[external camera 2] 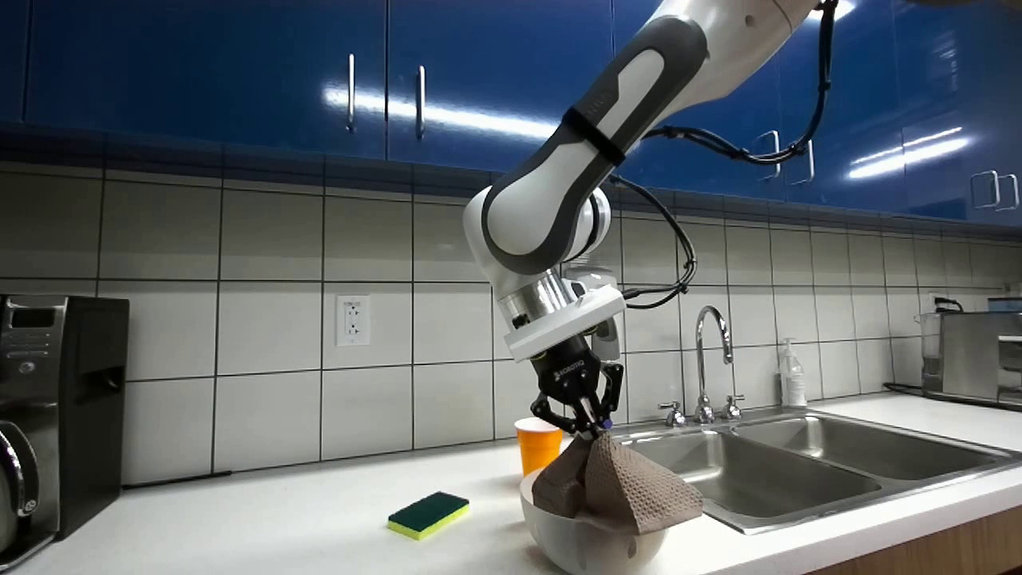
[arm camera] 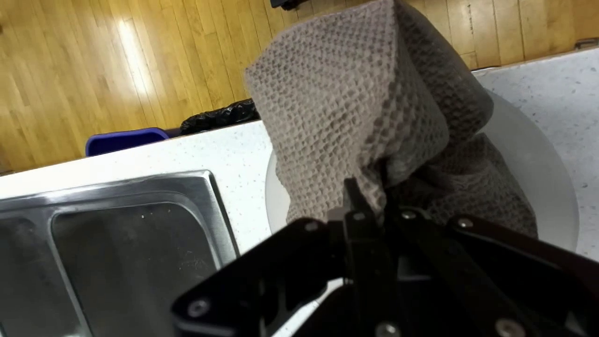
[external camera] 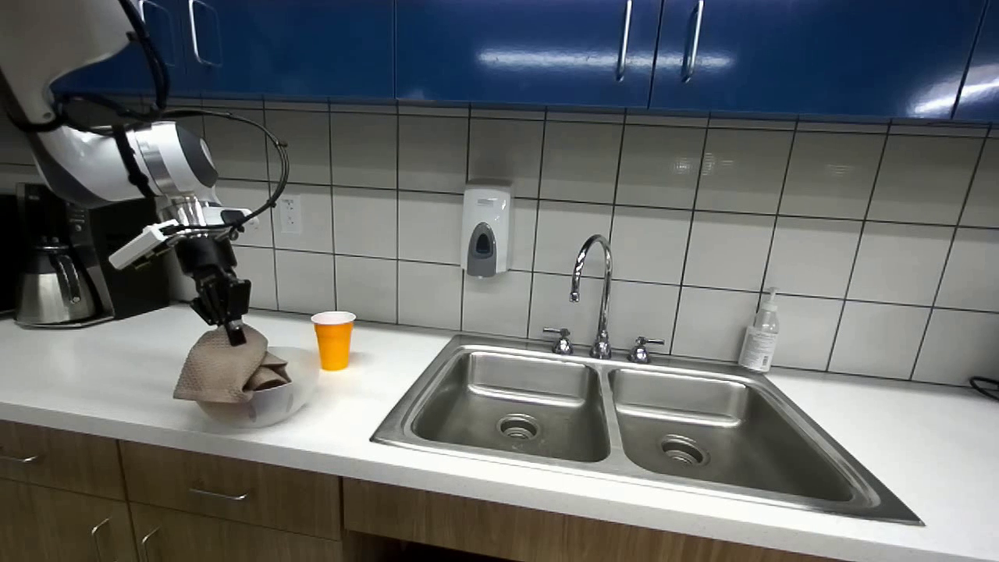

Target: Put the brown towel in the bowl

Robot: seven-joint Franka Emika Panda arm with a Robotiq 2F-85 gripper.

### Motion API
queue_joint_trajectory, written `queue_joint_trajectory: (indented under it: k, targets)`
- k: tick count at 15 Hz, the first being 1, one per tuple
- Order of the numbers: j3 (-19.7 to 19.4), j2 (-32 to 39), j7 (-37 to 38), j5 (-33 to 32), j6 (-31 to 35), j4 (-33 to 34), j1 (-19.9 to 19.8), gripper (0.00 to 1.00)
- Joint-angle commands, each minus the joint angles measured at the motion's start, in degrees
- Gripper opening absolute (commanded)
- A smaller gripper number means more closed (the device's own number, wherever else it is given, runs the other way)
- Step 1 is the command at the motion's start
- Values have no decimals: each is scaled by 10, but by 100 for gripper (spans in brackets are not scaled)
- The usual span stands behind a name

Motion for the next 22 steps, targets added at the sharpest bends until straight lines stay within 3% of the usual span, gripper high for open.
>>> queue_joint_trajectory:
  k: [1, 2, 4, 9, 13, 22]
  targets:
    - [-11, 55, 11, 3, -30, 66, 8, 1]
    - [-14, 65, 9, 4, -31, 75, 9, 1]
    - [-18, 86, 6, 10, -34, 95, 11, 33]
    - [-21, 93, 4, 12, -29, 105, 20, 69]
    - [-16, 48, -1, 8, -27, 83, 31, 98]
    - [22, -95, -35, 47, 13, -33, 25, 100]
